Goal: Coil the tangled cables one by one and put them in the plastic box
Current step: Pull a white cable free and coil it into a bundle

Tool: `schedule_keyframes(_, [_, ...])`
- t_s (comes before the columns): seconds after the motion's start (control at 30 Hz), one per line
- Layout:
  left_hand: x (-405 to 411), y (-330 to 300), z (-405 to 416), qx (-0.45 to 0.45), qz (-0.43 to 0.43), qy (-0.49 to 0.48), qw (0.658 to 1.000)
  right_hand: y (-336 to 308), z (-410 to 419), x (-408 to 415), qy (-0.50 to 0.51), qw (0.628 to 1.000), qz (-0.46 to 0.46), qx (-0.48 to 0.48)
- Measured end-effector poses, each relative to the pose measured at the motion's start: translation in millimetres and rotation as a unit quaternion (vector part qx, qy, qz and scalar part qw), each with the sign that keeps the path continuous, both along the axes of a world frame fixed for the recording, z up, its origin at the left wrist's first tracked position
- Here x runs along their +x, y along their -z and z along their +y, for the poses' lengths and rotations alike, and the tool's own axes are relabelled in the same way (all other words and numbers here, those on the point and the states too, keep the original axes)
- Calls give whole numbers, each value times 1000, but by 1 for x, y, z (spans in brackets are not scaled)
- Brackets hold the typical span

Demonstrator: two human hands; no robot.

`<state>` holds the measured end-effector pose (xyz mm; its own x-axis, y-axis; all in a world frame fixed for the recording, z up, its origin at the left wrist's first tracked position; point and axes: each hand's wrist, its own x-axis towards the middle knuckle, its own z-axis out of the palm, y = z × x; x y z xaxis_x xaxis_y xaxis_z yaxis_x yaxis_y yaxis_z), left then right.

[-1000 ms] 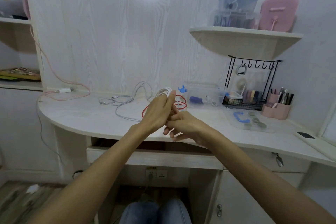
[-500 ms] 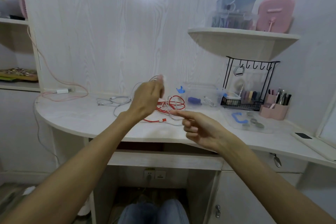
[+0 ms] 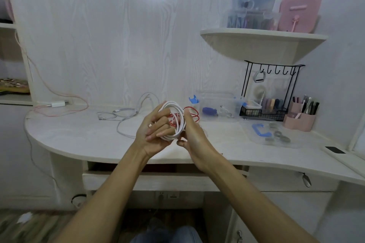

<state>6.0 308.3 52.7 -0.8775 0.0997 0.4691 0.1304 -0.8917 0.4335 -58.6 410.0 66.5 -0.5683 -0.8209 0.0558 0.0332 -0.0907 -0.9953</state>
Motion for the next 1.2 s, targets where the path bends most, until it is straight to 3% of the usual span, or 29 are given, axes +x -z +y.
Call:
schedule_keyframes(0.1, [-10,3,-15,-14,-54,20,998,5,-10,-16,-62,991,-121,15])
schedule_keyframes(0.2, [-25,8,-32,-68,-144,-65,985,12,-19,-38,-85,980,-180,31])
schedule_keyframes(0.37, [-69,10,-47,24,-273,-109,956,25,-52,-65,48,978,-203,-32])
schedule_keyframes(0.5, [-107,19,-50,56,-366,-267,890,33,-72,-88,126,972,-196,-32])
schedule_keyframes(0.6, [-135,19,-46,58,-384,-341,856,39,-80,-110,157,978,-137,-16])
schedule_keyframes(0.73, [-169,21,-36,64,-376,-400,834,42,-84,-140,202,969,-141,-13])
schedule_keyframes(0.9, [-202,34,-20,-28,-366,-496,787,44,-81,-164,225,961,-161,-5])
schedule_keyframes(1.07, [-221,35,-20,-177,-383,-548,722,47,-68,-184,222,968,-120,-4])
schedule_keyframes(1.13, [-222,33,-22,-180,-383,-509,749,48,-61,-186,202,972,-116,-17])
schedule_keyframes(1.2, [-222,31,-26,-139,-373,-405,823,50,-53,-188,183,976,-115,-43])
